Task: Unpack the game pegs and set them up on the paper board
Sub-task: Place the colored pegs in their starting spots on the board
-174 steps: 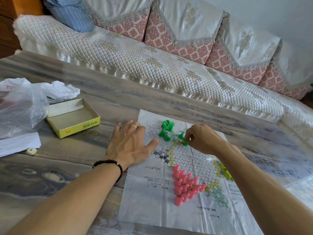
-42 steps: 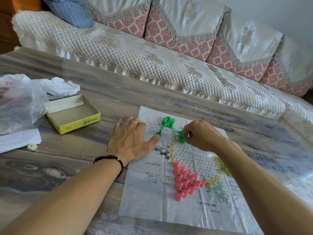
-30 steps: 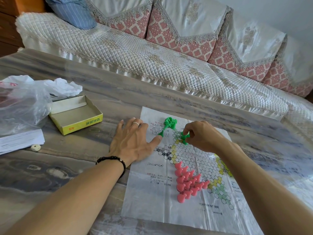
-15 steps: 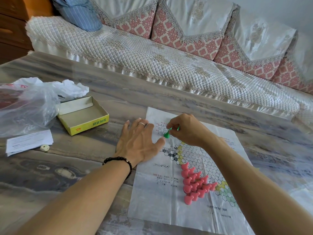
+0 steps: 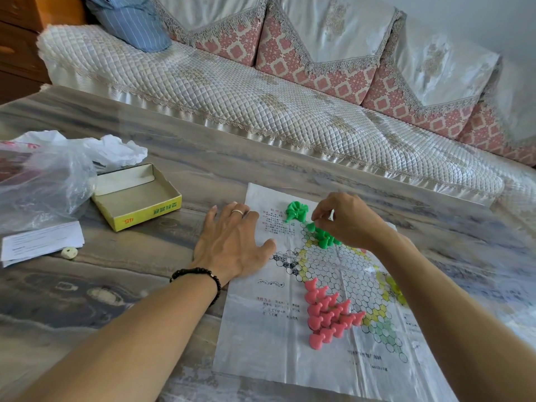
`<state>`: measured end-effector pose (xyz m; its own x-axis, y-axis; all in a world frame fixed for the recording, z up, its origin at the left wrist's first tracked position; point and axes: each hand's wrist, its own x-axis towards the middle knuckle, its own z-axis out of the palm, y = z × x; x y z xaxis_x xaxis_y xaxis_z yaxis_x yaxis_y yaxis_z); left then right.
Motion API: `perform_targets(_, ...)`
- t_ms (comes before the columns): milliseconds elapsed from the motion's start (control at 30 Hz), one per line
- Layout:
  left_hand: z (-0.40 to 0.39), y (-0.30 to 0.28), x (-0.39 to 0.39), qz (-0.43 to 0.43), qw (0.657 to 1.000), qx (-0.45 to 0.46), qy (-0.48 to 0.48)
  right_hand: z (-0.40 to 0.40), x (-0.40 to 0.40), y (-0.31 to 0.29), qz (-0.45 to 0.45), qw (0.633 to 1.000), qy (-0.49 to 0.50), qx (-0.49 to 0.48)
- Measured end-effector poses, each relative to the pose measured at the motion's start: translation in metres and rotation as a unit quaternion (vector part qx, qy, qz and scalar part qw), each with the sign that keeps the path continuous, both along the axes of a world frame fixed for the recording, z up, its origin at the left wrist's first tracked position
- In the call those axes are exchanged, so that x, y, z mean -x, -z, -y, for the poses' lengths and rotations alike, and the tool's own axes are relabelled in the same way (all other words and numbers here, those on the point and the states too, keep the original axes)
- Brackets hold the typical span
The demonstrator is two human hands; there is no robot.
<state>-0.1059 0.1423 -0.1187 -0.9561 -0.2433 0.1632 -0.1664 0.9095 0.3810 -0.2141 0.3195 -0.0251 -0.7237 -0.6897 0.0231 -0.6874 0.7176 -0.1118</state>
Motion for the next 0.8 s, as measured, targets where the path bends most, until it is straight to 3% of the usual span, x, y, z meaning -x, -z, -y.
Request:
perform_targets(567,0.000,0.000,0.000,-0.007,1.000,0.006,-0.001,-0.007,0.003,0.018,-0.005,0.999,0.017,-0.040)
perform_targets(800,0.001,0.000,-0.001,0.001,1.000,0.001,-0.001,0.008,0.007,0.012,-0.013,1.000,-0.007,0.021)
